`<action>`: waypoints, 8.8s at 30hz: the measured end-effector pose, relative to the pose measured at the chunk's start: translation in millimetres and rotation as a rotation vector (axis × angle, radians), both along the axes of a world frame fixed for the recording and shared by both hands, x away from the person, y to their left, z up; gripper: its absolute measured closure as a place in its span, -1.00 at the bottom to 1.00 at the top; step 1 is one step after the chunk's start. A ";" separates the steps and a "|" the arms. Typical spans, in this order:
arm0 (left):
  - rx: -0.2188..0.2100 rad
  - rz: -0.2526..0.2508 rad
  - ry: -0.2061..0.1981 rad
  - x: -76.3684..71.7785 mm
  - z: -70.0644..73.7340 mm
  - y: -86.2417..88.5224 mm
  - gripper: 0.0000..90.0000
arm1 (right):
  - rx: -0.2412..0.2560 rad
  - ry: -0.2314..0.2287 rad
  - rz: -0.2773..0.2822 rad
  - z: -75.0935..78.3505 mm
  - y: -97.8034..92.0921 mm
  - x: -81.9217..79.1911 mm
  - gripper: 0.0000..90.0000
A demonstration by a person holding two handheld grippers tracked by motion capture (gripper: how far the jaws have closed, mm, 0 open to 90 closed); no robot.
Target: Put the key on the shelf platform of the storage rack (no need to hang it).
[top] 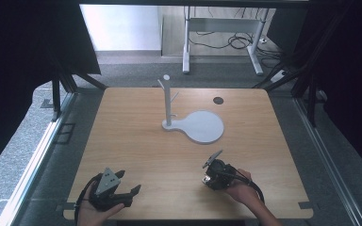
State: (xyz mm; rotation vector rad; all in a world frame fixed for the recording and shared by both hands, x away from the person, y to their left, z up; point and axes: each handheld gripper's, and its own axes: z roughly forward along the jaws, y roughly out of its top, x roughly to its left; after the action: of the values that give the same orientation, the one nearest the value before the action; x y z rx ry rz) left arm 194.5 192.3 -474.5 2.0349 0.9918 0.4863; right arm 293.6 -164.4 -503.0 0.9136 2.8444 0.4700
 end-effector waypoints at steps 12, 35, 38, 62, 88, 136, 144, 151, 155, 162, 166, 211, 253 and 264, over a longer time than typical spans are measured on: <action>-0.007 0.006 -0.004 -0.1 1.0 2.1 -0.44 | 0.023 -0.029 -0.001 18.4 -1.9 -4.0 0.50; -0.015 0.008 -0.025 -1.5 3.4 4.7 -0.44 | 0.080 -0.138 -0.029 60.1 -11.7 2.3 0.50; -0.015 0.011 -0.027 -1.6 3.4 4.9 -0.44 | 0.083 -0.144 -0.033 62.1 -11.5 3.7 0.50; -0.011 0.011 -0.003 0.6 -0.1 4.5 -0.44 | 0.118 -0.164 -0.048 78.3 -6.5 24.0 0.50; -0.013 0.014 -0.005 0.6 0.6 5.4 -0.44 | 0.109 -0.165 -0.081 96.1 -3.3 56.1 0.50; -0.014 0.017 0.001 2.0 -0.8 7.6 -0.44 | 0.098 -0.095 -0.155 84.7 16.8 126.8 0.50; -0.011 0.014 0.001 2.3 -0.9 7.6 -0.44 | 0.108 -0.081 -0.174 80.5 18.8 136.7 0.50; -0.017 0.016 0.001 2.1 -0.9 7.2 -0.44 | 0.105 -0.076 -0.187 76.5 18.7 144.5 0.50; -0.016 0.017 0.001 2.4 -1.2 8.0 -0.44 | 0.109 -0.079 -0.188 76.6 21.5 148.5 0.50; -0.019 0.018 -0.001 2.1 -0.5 9.0 -0.44 | 0.106 -0.075 -0.195 74.5 27.6 155.3 0.50; -0.017 0.018 -0.001 2.5 -1.2 8.9 -0.44 | 0.118 -0.072 -0.209 70.2 30.8 164.7 0.50; -0.015 0.024 0.003 3.5 -2.9 10.0 -0.44 | 0.078 -0.033 -0.306 23.8 17.2 193.1 0.50; -0.031 0.032 0.013 6.5 -4.0 13.8 -0.44 | 0.085 -0.077 -0.333 20.3 0.1 185.0 -0.02; -0.012 0.017 0.014 6.1 -4.3 6.6 -0.44 | 0.138 -0.106 -0.273 26.3 -0.5 165.2 -0.05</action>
State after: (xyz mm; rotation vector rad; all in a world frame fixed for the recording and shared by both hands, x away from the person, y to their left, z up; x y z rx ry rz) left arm 200.6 198.8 -478.8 2.0231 1.0188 0.4751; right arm 458.8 -164.9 -476.8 1.2396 2.5659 0.6630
